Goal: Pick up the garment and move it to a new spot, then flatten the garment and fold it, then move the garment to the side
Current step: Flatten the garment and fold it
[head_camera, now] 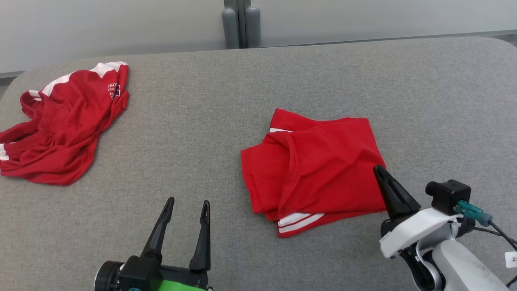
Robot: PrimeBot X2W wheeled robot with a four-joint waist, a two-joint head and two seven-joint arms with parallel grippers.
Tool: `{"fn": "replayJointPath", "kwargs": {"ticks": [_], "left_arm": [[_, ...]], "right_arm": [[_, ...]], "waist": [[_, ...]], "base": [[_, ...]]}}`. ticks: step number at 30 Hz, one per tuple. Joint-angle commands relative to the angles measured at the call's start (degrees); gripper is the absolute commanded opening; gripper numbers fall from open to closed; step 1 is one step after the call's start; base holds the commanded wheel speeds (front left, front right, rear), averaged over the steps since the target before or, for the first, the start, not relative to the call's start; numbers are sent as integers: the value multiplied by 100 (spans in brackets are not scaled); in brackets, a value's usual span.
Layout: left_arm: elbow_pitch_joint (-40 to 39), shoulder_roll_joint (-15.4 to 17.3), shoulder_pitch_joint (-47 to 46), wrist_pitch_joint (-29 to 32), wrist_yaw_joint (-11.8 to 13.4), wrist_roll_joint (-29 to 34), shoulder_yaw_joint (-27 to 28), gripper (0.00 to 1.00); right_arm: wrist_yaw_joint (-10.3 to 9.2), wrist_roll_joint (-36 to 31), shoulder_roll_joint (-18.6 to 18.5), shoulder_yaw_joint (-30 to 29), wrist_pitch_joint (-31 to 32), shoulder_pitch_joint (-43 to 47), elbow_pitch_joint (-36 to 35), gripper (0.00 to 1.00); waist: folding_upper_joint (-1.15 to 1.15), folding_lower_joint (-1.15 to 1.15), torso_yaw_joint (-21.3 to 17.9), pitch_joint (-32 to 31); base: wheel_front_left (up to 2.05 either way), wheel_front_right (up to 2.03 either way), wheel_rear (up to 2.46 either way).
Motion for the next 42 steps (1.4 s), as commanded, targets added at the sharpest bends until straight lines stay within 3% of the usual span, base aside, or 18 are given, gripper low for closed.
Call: {"fn": "replayJointPath", "kwargs": {"ticks": [1, 6, 16, 21, 32, 37, 42], "left_arm": [[8, 6, 58, 0, -32, 23, 7, 100], [51, 6, -16, 0, -66, 28, -76, 100], [144, 6, -200, 0, -45, -88, -339, 100], [174, 6, -240, 0, -27, -128, -420, 100], [218, 7, -300, 0, 7, -197, -519, 100], [199, 7, -283, -1, 37, -160, -473, 100], [143, 7, -188, 0, 63, -161, -420, 100]], "right_arm": [[-3, -82, 71, 114, -50, -204, 40, 0], [-3, -51, 320, 621, 79, -744, 511, 0], [-2, 318, 770, 1285, 701, -2137, 2493, 0], [-2, 555, 938, 1652, 689, -2582, 2960, 0], [-2, 1360, 1228, 2693, 549, -3171, 3013, 0], [-3, 1557, 1033, 2968, 306, -3246, 2911, 0], [-4, 1551, 513, 2991, 41, -2998, 2678, 0]], "waist": [[0, 0, 15, -11], [0, 0, 169, 28], [0, 0, 691, 247], [0, 0, 847, 282], [0, 0, 925, 305], [0, 0, 847, 288], [0, 0, 753, 252]], "base": [[0, 0, 0], [0, 0, 0], [0, 0, 0], [0, 0, 0], [0, 0, 0], [0, 0, 0], [0, 0, 0]]}}
